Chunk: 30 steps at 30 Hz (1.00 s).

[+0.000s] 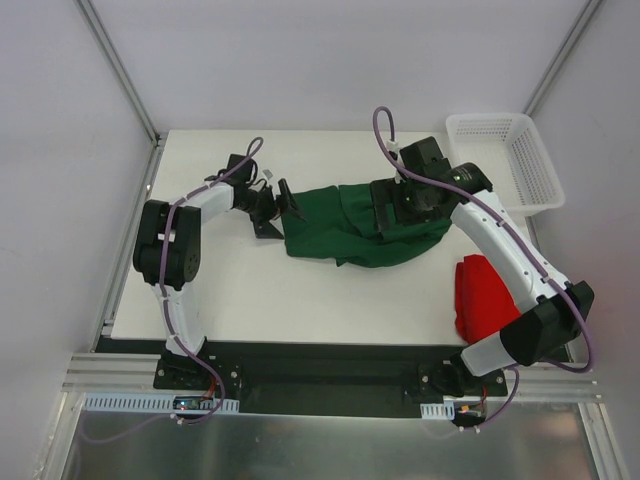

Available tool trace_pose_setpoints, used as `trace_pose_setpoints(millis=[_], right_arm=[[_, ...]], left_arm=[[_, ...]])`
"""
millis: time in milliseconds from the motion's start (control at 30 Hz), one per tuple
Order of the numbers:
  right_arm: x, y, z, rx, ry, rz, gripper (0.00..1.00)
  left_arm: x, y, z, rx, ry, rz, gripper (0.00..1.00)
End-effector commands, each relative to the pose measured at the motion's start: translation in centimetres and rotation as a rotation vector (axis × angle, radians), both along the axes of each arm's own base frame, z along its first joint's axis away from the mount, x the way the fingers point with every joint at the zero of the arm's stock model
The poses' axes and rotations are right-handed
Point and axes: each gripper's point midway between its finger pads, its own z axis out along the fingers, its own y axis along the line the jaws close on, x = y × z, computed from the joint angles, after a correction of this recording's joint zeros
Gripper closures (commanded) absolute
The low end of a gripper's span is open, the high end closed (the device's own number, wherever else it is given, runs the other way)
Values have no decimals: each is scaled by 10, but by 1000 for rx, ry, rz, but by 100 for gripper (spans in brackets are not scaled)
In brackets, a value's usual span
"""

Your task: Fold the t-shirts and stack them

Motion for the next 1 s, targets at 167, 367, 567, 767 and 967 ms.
trace_pose_setpoints(millis=[167,367,567,767,967], right_arm=[[-3,1,-2,3,18,26,4],[-7,-2,-6,-11,31,27,4],[-10,-7,-9,-26,35,27,4],[-11,-11,-14,-27,50,11,4],[-10,-7,-18,-18,74,7,4]], left_arm=[[-32,-5,-34,76,95,-21,1],[-11,-31,-36,46,94,-50,1],[4,-31,-13,-25,64,-55,100],[49,18,148,49,-369,178,100],[30,48,346,119,-931,355,96]])
